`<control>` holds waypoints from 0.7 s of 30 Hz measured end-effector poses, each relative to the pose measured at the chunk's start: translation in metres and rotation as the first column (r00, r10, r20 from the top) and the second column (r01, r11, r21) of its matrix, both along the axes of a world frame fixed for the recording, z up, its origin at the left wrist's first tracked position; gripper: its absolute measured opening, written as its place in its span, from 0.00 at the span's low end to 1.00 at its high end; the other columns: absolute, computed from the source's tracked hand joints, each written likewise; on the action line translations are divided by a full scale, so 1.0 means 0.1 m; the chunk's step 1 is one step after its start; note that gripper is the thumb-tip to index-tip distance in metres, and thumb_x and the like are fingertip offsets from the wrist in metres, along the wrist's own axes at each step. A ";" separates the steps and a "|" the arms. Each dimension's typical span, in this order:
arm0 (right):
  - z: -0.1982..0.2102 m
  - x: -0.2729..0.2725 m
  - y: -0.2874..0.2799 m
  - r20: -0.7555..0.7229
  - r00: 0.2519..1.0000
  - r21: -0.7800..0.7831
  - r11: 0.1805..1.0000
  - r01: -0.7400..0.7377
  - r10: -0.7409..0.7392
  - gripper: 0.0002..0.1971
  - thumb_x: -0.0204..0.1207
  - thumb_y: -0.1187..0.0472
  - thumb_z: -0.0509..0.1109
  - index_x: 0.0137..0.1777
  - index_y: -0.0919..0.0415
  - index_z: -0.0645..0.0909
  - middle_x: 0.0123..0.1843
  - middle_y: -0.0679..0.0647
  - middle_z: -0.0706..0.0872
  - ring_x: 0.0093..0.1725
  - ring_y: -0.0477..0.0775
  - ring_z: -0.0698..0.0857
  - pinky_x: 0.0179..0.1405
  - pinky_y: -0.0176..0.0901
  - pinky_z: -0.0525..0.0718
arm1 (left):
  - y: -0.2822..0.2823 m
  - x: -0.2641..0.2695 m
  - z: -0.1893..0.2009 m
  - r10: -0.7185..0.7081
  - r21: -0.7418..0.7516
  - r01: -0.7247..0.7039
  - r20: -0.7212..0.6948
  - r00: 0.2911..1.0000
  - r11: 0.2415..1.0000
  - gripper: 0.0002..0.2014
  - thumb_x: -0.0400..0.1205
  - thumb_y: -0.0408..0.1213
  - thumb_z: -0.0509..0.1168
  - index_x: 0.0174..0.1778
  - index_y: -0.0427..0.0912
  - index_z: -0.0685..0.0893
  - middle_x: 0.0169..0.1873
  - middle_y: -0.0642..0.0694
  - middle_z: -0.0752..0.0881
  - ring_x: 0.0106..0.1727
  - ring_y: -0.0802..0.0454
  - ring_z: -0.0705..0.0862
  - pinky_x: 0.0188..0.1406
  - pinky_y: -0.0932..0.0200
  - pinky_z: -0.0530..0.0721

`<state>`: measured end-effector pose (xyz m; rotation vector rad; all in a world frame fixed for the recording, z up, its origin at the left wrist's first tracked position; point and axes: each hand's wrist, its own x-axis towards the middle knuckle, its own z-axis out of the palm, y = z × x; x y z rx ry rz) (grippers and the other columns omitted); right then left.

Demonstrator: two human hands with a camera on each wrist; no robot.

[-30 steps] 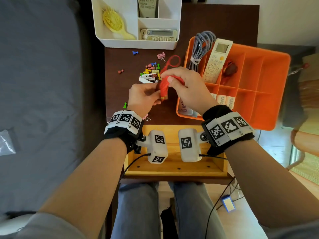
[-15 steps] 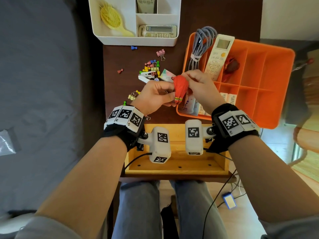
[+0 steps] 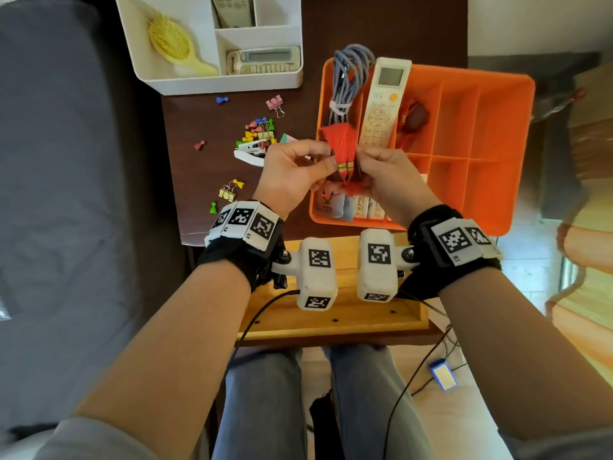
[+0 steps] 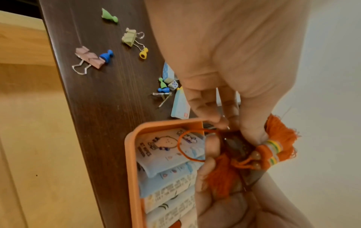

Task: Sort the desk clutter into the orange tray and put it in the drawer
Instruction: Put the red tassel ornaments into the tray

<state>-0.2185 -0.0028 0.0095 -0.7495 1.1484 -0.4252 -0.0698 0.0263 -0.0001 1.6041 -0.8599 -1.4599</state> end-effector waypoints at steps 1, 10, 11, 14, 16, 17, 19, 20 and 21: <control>0.01 -0.04 0.01 0.027 0.999 0.025 1.000 0.016 -0.017 0.17 0.87 0.57 0.54 0.54 0.65 0.83 0.46 0.60 0.90 0.40 0.56 0.91 0.40 0.41 0.89 | -0.03 -0.04 -0.01 0.012 0.000 -0.012 0.003 1.000 1.000 0.07 0.75 0.22 0.69 0.41 0.39 0.85 0.27 0.49 0.83 0.21 0.62 0.78 0.21 0.69 0.78; -0.06 -0.48 0.02 0.067 0.990 -0.003 0.992 0.128 -0.128 0.10 0.82 0.61 0.63 0.52 0.65 0.84 0.44 0.59 0.90 0.39 0.55 0.90 0.41 0.41 0.89 | -0.27 -0.46 -0.08 -0.086 -0.059 0.092 0.093 0.992 0.994 0.05 0.74 0.29 0.73 0.41 0.43 0.88 0.30 0.57 0.87 0.32 0.66 0.84 0.37 0.69 0.83; -0.07 -0.53 -0.01 0.054 0.986 -0.015 0.988 0.157 -0.156 0.10 0.82 0.61 0.63 0.51 0.65 0.84 0.42 0.59 0.90 0.38 0.55 0.90 0.39 0.40 0.89 | -0.29 -0.51 -0.07 -0.101 -0.065 0.108 0.090 0.991 0.992 0.06 0.74 0.29 0.72 0.45 0.41 0.88 0.33 0.54 0.88 0.34 0.66 0.85 0.39 0.70 0.83; -0.09 -0.69 -0.10 0.007 0.969 -0.061 0.967 0.246 -0.246 0.10 0.82 0.61 0.63 0.48 0.67 0.82 0.37 0.57 0.90 0.33 0.52 0.90 0.34 0.37 0.88 | -0.37 -0.65 -0.09 -0.130 -0.059 0.137 0.113 0.985 0.989 0.10 0.76 0.28 0.71 0.52 0.40 0.87 0.40 0.49 0.88 0.38 0.65 0.86 0.44 0.69 0.85; -0.11 -0.80 -0.18 -0.065 0.944 -0.123 0.941 0.315 -0.325 0.10 0.82 0.61 0.63 0.45 0.66 0.82 0.34 0.54 0.90 0.30 0.49 0.89 0.32 0.36 0.87 | -0.42 -0.72 -0.11 -0.147 -0.011 0.150 0.150 0.978 0.989 0.09 0.77 0.30 0.70 0.52 0.40 0.87 0.39 0.49 0.88 0.33 0.63 0.85 0.35 0.69 0.84; -0.13 -0.87 -0.22 -0.122 0.924 -0.163 0.925 0.343 -0.364 0.09 0.82 0.61 0.64 0.44 0.64 0.82 0.34 0.54 0.90 0.30 0.49 0.88 0.32 0.36 0.87 | -0.44 -0.75 -0.13 -0.157 0.011 0.157 0.176 0.972 0.988 0.09 0.77 0.31 0.69 0.52 0.41 0.87 0.38 0.49 0.87 0.30 0.63 0.84 0.30 0.70 0.82; -0.19 -1.01 -0.31 -0.236 0.874 -0.230 0.899 0.373 -0.424 0.09 0.82 0.59 0.64 0.44 0.63 0.82 0.37 0.55 0.89 0.30 0.48 0.88 0.31 0.36 0.87 | -0.48 -0.81 -0.15 -0.163 0.037 0.159 0.240 0.957 0.987 0.09 0.78 0.31 0.69 0.53 0.42 0.86 0.37 0.49 0.86 0.31 0.61 0.84 0.27 0.73 0.79; -0.22 -1.07 -0.36 -0.287 0.851 -0.248 0.892 0.377 -0.440 0.09 0.82 0.58 0.65 0.45 0.64 0.82 0.38 0.56 0.89 0.30 0.48 0.88 0.31 0.36 0.87 | -0.51 -0.83 -0.17 -0.161 0.047 0.154 0.274 0.948 0.987 0.10 0.77 0.32 0.69 0.54 0.42 0.86 0.38 0.50 0.86 0.34 0.59 0.85 0.28 0.73 0.80; -0.26 -1.11 -0.40 -0.335 0.833 -0.257 0.893 0.368 -0.440 0.10 0.82 0.58 0.65 0.46 0.64 0.82 0.39 0.56 0.89 0.30 0.49 0.88 0.29 0.35 0.87 | -0.52 -0.86 -0.18 -0.159 0.058 0.148 0.305 0.939 0.987 0.10 0.77 0.32 0.70 0.54 0.43 0.86 0.39 0.50 0.87 0.37 0.57 0.85 0.30 0.72 0.81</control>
